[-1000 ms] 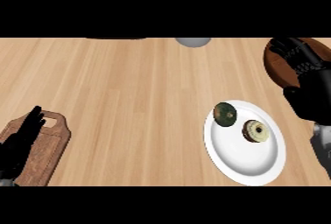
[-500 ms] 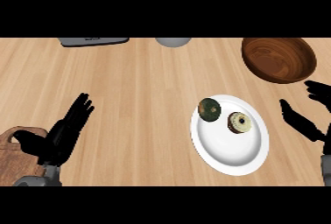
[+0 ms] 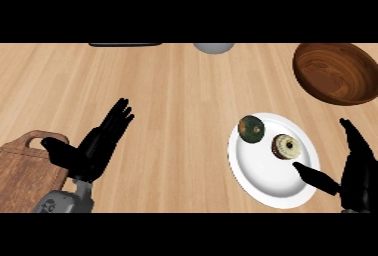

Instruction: Pick the cupcake from the plate and place it in the bowl

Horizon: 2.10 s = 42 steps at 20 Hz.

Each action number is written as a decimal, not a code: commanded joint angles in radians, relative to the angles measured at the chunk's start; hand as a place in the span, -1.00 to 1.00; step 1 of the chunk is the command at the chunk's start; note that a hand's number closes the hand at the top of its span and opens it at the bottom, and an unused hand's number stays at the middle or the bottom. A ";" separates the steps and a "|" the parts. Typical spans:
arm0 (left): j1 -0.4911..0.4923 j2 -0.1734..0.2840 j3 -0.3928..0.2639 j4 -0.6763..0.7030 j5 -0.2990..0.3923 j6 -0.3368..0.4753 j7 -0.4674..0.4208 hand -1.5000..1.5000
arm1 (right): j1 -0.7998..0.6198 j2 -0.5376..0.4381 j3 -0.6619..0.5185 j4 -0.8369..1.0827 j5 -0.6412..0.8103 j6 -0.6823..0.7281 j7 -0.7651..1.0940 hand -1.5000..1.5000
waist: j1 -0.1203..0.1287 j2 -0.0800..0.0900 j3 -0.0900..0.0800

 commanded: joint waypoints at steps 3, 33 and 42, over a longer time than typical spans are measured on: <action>-0.034 -0.022 -0.024 -0.011 -0.003 0.011 0.047 0.00 | -0.070 0.007 0.023 -0.080 0.184 0.320 0.421 -1.00 | 0.026 0.002 -0.002; -0.038 -0.038 -0.007 -0.038 -0.010 -0.006 0.091 0.00 | -0.395 0.395 -0.189 0.180 0.164 0.856 0.750 -1.00 | 0.035 0.005 0.008; -0.037 -0.092 -0.024 0.003 -0.070 0.017 0.028 0.00 | -0.407 0.449 -0.237 0.245 0.263 0.826 0.706 -1.00 | 0.031 0.006 0.008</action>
